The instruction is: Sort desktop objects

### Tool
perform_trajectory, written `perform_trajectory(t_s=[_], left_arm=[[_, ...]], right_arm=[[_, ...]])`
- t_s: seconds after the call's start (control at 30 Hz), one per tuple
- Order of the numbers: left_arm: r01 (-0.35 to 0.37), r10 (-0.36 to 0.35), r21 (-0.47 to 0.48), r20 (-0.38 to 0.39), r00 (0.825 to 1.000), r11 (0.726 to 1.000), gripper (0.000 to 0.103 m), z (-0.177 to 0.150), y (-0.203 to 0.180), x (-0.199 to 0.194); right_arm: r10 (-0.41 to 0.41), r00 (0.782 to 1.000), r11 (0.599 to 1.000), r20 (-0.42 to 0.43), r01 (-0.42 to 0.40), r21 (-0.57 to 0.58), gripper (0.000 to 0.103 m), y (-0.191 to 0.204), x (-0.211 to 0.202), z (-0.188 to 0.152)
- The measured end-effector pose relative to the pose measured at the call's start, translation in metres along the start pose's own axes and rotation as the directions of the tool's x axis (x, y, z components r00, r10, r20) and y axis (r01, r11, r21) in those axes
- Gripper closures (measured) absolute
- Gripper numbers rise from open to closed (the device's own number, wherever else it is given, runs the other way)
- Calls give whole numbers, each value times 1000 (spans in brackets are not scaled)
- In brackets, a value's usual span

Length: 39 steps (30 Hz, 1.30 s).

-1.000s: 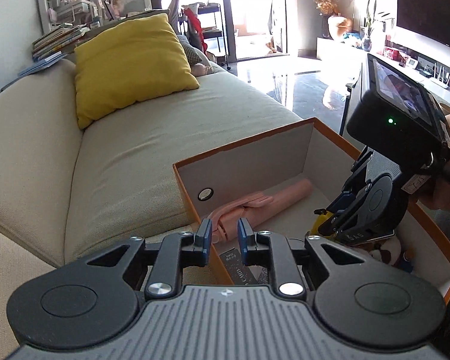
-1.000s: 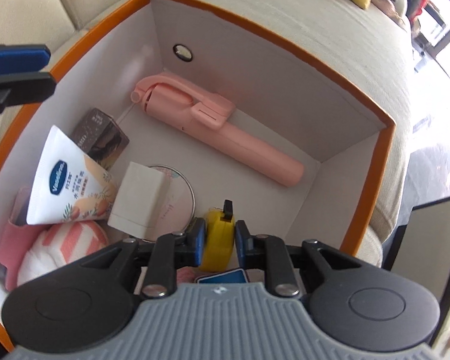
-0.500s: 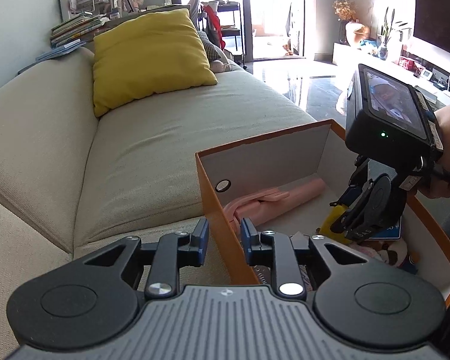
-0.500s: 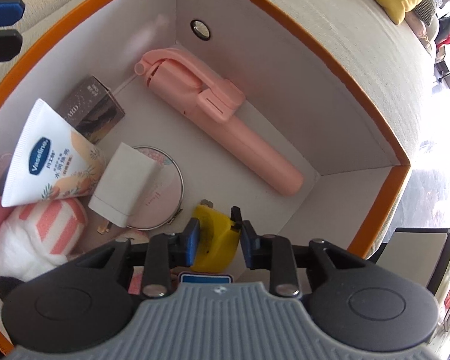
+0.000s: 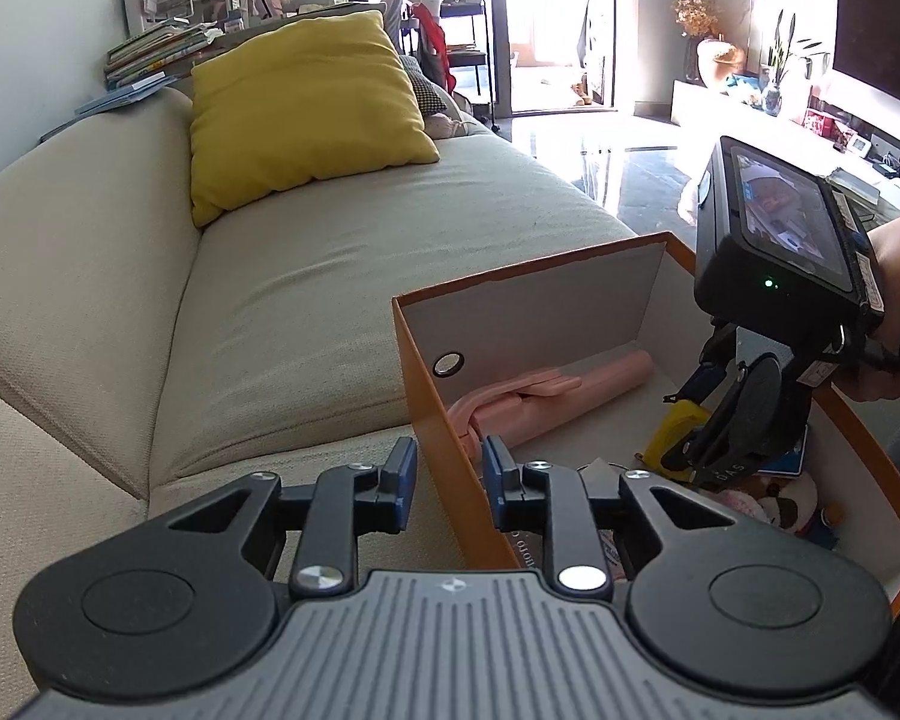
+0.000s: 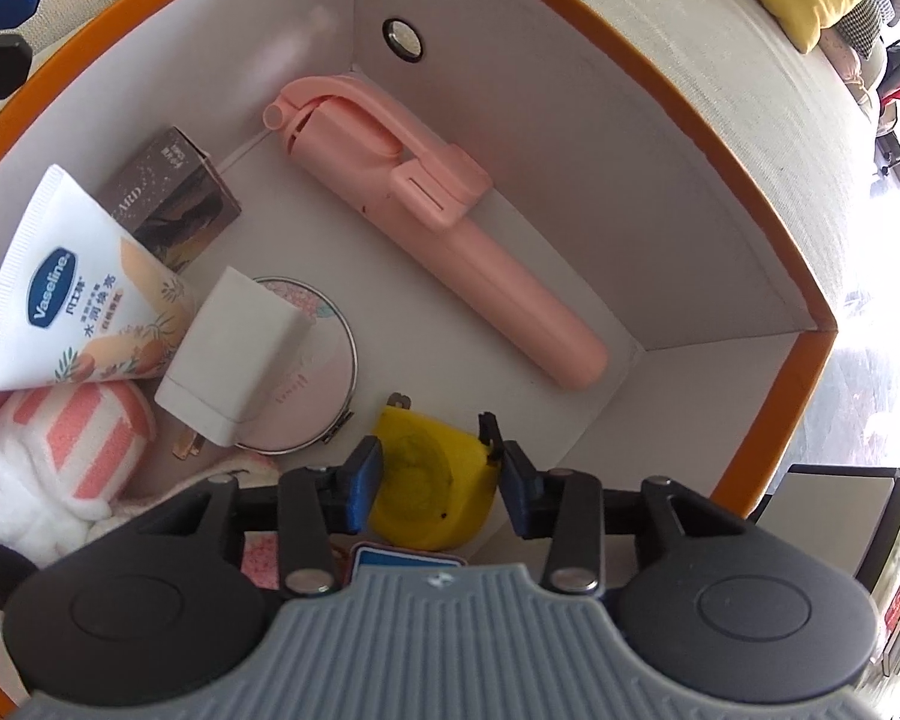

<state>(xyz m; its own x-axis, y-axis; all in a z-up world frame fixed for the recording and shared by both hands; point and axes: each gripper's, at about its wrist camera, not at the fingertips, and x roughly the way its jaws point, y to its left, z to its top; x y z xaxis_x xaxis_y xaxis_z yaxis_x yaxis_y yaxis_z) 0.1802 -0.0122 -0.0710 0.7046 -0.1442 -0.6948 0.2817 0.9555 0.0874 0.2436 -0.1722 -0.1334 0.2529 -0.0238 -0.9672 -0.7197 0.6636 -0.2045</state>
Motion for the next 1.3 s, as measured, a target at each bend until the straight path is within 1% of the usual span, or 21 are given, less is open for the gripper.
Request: perform_trajectory(t_s=[0.13, 0.2, 0.23, 0.37, 0.5, 0.57, 0.7, 0.73, 0.77, 0.8, 0.87, 0.9, 0.93, 0.97, 1.0, 1.07, 1.13, 1.23, 1.3], left_arm=[[-8, 8, -5, -8, 1000, 1000, 75, 0, -2, -2], [-6, 6, -3, -7, 1000, 1000, 75, 0, -5, -4], [-4, 4, -2, -7, 1000, 1000, 75, 0, -7, -6], [-3, 3, 4, -9, 1000, 1000, 75, 0, -13, -12], [-5, 5, 3, -4, 1000, 1000, 74, 1, -21, -22], [-3, 3, -1, 3, 1000, 1000, 72, 1, -25, -28], [10, -10, -7, 17, 1000, 1000, 70, -1, -35, -41], [14, -14, -8, 20, 1000, 1000, 70, -2, -39, -44], [17, -17, -9, 23, 1000, 1000, 70, -3, -42, -46], [20, -20, -10, 26, 999, 1000, 70, -4, -45, -49], [28, -28, -17, 31, 999, 999, 70, -7, -51, -54], [34, -33, -21, 34, 999, 999, 70, -8, -54, -56], [40, -39, -27, 35, 999, 999, 70, -10, -58, -58], [46, -45, -32, 35, 998, 998, 70, -13, -60, -59], [51, -49, -40, 35, 998, 998, 70, -15, -62, -60], [60, -58, -63, 34, 998, 996, 70, -20, -67, -62], [68, -65, -90, 31, 997, 994, 70, -25, -71, -63], [65, -62, -131, 23, 998, 989, 69, -33, -74, -63], [53, -51, -154, 18, 999, 987, 69, -38, -76, -63]], right_arm=[[-20, 1000, 1000, 9, 20, -9, 58, 3, -2, -4], [-19, 1000, 1000, 16, 19, -4, 58, 4, -5, -7], [-18, 1000, 1000, 21, 18, 0, 56, 4, -7, -8], [-22, 999, 1000, 45, 22, 2, 55, 6, -17, -15], [-29, 996, 999, 85, 27, 17, 55, 9, -36, -26], [-24, 994, 999, 109, 21, 24, 55, 11, -47, -34], [-13, 985, 999, 172, 6, 41, 55, 18, -72, -55], [-9, 981, 999, 191, 0, 49, 55, 32, -84, -60], [-5, 978, 998, 210, -7, 57, 55, 36, -90, -65], [-2, 973, 998, 230, -14, 65, 55, 26, -92, -65], [-1, 961, 996, 276, -24, 87, 55, 37, -102, -75], [-1, 954, 995, 300, -30, 100, 55, 51, -104, -76], [-5, 947, 993, 320, -33, 111, 55, 46, -98, -73], [-12, 941, 992, 339, -33, 124, 54, 50, -103, -78], [-20, 932, 990, 361, -33, 140, 54, 51, -104, -76], [-35, 918, 983, 395, -39, 177, 54, 57, -111, -87], [-52, 906, 971, 420, -53, 233, 54, 65, -117, -100], [-70, 887, 941, 457, -94, 326, 54, 68, -128, -116], [-103, 876, 921, 471, -96, 379, 55, 74, -130, -125]])
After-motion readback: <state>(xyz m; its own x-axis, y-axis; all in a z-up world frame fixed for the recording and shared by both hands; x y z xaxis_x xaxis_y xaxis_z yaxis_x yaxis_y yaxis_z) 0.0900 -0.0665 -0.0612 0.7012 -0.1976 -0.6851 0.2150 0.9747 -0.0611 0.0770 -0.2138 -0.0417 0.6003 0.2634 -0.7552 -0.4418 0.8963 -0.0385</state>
